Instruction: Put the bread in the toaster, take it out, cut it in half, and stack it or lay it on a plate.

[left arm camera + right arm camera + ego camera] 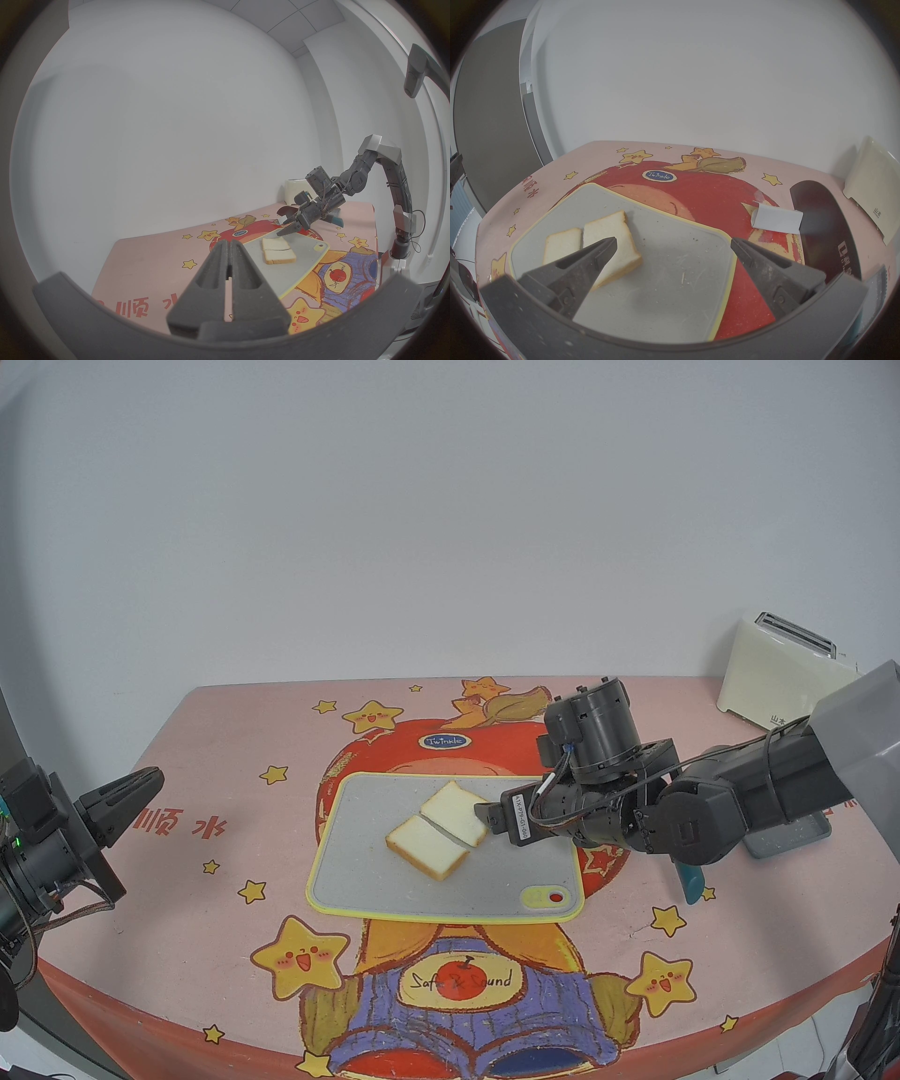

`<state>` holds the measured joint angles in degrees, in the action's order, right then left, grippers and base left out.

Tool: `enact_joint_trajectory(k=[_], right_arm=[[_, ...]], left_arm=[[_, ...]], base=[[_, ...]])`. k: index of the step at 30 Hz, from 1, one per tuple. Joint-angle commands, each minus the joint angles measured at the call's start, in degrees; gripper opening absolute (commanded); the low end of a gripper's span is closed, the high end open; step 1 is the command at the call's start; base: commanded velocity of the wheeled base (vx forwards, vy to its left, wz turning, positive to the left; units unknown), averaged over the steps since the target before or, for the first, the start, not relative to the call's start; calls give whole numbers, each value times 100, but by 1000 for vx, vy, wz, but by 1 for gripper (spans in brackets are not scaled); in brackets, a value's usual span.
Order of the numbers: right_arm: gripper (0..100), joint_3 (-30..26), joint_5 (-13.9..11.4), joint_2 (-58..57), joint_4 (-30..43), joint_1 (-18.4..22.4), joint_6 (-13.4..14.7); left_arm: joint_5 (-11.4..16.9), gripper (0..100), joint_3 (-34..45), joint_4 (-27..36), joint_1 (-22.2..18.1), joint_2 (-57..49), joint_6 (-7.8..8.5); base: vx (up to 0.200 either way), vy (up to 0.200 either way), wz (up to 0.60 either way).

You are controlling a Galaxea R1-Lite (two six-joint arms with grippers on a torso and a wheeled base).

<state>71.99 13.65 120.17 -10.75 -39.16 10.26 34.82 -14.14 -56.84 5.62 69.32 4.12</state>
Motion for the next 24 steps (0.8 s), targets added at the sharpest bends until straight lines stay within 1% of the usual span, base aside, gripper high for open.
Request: enact_joint_trajectory(k=[1, 18, 24], right_arm=[[0, 0, -3, -12, -6, -39, 2], [0, -9, -3, -64, -15, -57, 28], [0, 26, 6, -434, 38, -66, 28]], left_arm=[[-1, 0, -10, -2, 1, 3, 1], [-1, 0, -10, -2, 1, 3, 1], [-1, 0, -10, -2, 1, 3, 1]], base=[[0, 0, 0], [0, 0, 0], [0, 0, 0]])
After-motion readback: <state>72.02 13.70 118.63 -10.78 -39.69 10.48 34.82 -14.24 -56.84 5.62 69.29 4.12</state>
